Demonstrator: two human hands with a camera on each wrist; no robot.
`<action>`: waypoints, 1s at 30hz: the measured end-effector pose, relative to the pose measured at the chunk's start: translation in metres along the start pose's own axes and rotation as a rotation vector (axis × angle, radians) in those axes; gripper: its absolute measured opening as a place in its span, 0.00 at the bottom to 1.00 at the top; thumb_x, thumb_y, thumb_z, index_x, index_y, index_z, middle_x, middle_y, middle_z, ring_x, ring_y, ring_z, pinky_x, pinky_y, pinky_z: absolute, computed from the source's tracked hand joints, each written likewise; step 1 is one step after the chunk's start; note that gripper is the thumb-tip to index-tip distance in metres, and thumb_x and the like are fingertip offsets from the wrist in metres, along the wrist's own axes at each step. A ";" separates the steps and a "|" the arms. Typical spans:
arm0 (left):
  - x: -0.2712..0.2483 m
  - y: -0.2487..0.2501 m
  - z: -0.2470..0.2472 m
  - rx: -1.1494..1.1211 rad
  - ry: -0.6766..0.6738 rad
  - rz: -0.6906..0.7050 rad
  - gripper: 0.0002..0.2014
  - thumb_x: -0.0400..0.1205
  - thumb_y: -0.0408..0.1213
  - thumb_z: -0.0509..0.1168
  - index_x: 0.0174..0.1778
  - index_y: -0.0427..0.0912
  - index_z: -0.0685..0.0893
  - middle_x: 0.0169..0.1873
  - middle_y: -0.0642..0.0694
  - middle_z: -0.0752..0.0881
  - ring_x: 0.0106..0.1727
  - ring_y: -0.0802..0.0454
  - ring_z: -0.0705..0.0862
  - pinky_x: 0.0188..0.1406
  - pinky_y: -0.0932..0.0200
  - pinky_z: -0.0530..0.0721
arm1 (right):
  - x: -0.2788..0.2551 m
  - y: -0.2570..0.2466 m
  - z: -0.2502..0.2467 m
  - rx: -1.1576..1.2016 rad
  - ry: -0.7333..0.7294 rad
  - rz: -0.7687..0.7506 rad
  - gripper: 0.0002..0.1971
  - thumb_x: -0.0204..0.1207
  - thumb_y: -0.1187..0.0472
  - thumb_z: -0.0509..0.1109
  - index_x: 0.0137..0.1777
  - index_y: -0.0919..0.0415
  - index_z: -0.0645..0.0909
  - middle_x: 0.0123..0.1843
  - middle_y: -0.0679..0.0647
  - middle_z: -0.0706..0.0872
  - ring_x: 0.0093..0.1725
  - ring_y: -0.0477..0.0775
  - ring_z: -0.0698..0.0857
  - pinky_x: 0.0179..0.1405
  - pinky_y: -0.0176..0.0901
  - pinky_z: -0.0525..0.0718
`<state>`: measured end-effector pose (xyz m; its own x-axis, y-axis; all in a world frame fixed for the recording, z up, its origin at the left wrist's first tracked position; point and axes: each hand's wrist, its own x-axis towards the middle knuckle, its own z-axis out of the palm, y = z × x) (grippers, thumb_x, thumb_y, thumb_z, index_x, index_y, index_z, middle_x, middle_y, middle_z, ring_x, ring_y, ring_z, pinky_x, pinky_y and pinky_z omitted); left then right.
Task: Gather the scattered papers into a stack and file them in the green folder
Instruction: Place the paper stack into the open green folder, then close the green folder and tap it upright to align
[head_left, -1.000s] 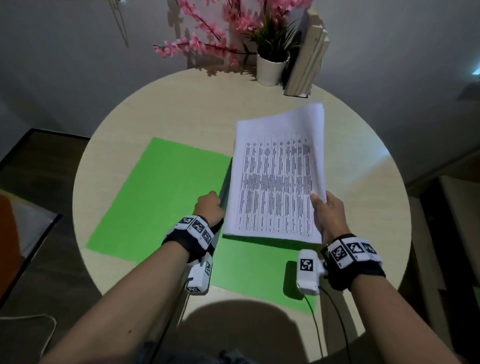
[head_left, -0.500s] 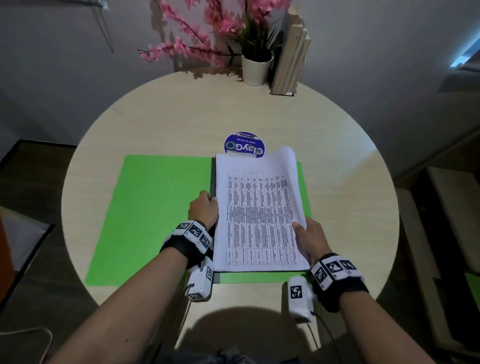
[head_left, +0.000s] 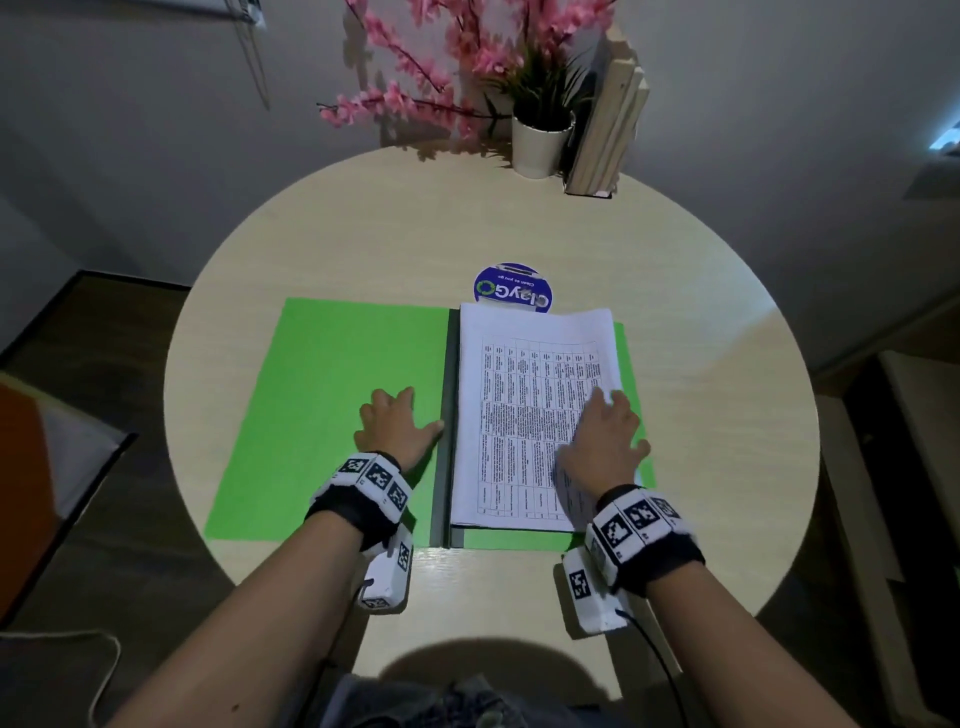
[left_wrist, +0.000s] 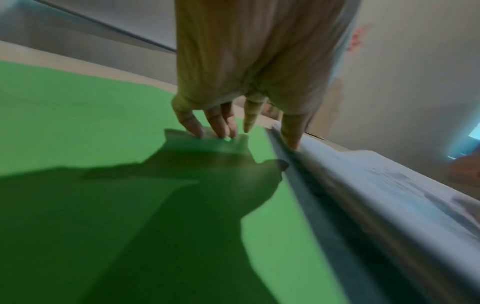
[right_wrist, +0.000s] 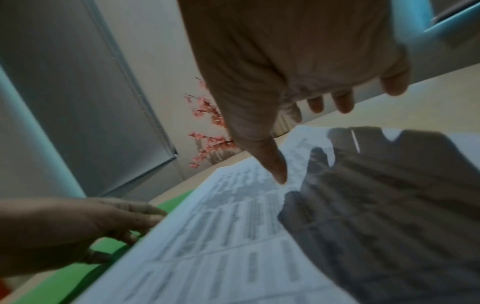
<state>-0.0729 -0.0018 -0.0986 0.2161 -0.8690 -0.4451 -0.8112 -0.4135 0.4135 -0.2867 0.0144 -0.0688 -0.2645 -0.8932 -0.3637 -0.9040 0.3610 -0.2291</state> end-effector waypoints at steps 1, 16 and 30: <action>-0.003 -0.014 -0.005 0.008 0.041 -0.058 0.35 0.76 0.52 0.65 0.78 0.47 0.63 0.74 0.38 0.64 0.75 0.37 0.63 0.71 0.38 0.69 | -0.006 -0.010 0.004 0.003 -0.026 -0.100 0.39 0.74 0.59 0.68 0.82 0.56 0.50 0.84 0.58 0.48 0.82 0.62 0.52 0.76 0.68 0.57; -0.072 -0.127 -0.042 -0.220 0.297 -0.617 0.43 0.73 0.51 0.71 0.75 0.29 0.60 0.76 0.32 0.62 0.76 0.33 0.61 0.70 0.39 0.69 | -0.045 -0.061 0.065 -0.212 -0.259 -0.405 0.32 0.81 0.55 0.53 0.83 0.52 0.44 0.86 0.47 0.43 0.84 0.60 0.43 0.75 0.76 0.52; -0.109 -0.115 -0.080 -0.634 0.185 -0.462 0.37 0.83 0.58 0.48 0.76 0.29 0.66 0.76 0.32 0.70 0.76 0.37 0.70 0.73 0.49 0.68 | -0.051 -0.061 0.060 -0.267 -0.366 -0.439 0.30 0.81 0.48 0.53 0.82 0.42 0.47 0.86 0.46 0.41 0.84 0.62 0.42 0.76 0.76 0.48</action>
<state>0.0401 0.1189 -0.0341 0.5861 -0.5803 -0.5655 -0.1672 -0.7695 0.6164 -0.1981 0.0542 -0.0908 0.2394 -0.7760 -0.5835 -0.9674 -0.1396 -0.2112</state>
